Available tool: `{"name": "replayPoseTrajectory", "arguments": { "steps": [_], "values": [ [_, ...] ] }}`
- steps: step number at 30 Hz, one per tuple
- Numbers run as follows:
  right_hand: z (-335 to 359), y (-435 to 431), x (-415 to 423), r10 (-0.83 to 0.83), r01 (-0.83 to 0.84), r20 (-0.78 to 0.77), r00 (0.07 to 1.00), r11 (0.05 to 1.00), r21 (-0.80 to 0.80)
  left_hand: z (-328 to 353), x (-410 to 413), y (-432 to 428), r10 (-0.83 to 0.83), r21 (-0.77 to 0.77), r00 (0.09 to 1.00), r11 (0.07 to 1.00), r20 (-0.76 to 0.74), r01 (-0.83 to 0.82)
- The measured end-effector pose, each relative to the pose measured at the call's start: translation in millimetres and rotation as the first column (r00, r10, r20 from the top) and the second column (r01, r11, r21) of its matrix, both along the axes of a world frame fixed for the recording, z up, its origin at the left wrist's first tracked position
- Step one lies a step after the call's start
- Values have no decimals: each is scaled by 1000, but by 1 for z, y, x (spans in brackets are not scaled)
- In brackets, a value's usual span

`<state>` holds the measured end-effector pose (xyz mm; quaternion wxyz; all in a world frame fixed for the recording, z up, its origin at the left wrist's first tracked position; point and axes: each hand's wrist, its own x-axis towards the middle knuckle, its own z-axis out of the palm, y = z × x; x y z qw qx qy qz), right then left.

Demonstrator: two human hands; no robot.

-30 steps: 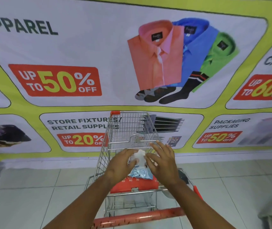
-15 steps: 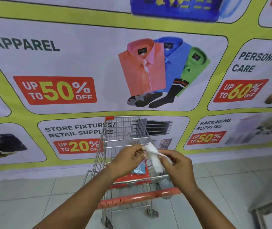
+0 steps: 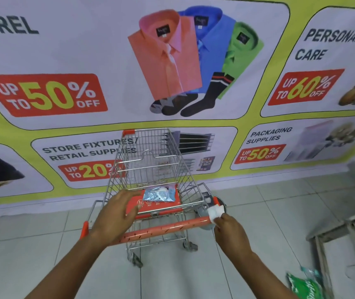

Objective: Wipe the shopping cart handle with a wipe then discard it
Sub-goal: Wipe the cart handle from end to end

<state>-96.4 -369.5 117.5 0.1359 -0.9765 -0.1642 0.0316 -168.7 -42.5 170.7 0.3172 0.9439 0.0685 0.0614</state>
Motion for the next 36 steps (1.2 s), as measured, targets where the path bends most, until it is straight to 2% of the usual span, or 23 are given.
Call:
{"name": "replayPoseTrajectory", "arguments": {
  "steps": [5, 9, 13, 19, 21, 25, 27, 29, 32, 36],
  "values": [
    [2, 7, -2, 64, -64, -7, 998, 997, 46, -4, -13, 15, 123, 18, 992, 992, 13, -123],
    [-1, 11, -5, 124, -124, 17, 992, 992, 22, -8, -21, 19, 160, 54, 987, 986, -1, -159],
    [-2, 10, -8, 105, -105, 1, 994, 990, 93, -11, -26, 23, 186, 101, 982, 978, -28, -182],
    [-2, -1, 7, 162, -164, -104, 981, 986, -12, -14, -42, 26, 237, 168, 967, 961, -89, -220],
    [1, 0, 14, 168, -173, -138, 976, 985, -22, -20, -50, 27, 280, 134, 952, 955, -122, -264],
    [2, 5, 25, 165, -192, -218, 962, 975, -112, -34, -72, 25, 351, -101, 914, 921, -204, -376],
    [-24, 7, 40, 124, -158, -256, 959, 980, -117, -44, -81, 27, 329, -143, 914, 919, -239, -368],
    [-21, 13, 41, 73, -106, -282, 957, 989, -105, -49, -86, 31, 309, -154, 918, 923, -248, -352],
    [8, 27, 23, 186, -208, -262, 947, 977, -55, -50, -89, 42, 296, -165, 924, 926, -243, -340],
    [9, 44, 8, 239, -263, -225, 945, 961, -83, -44, -100, 56, 139, -121, 952, 977, -271, -178]
  ]
}}
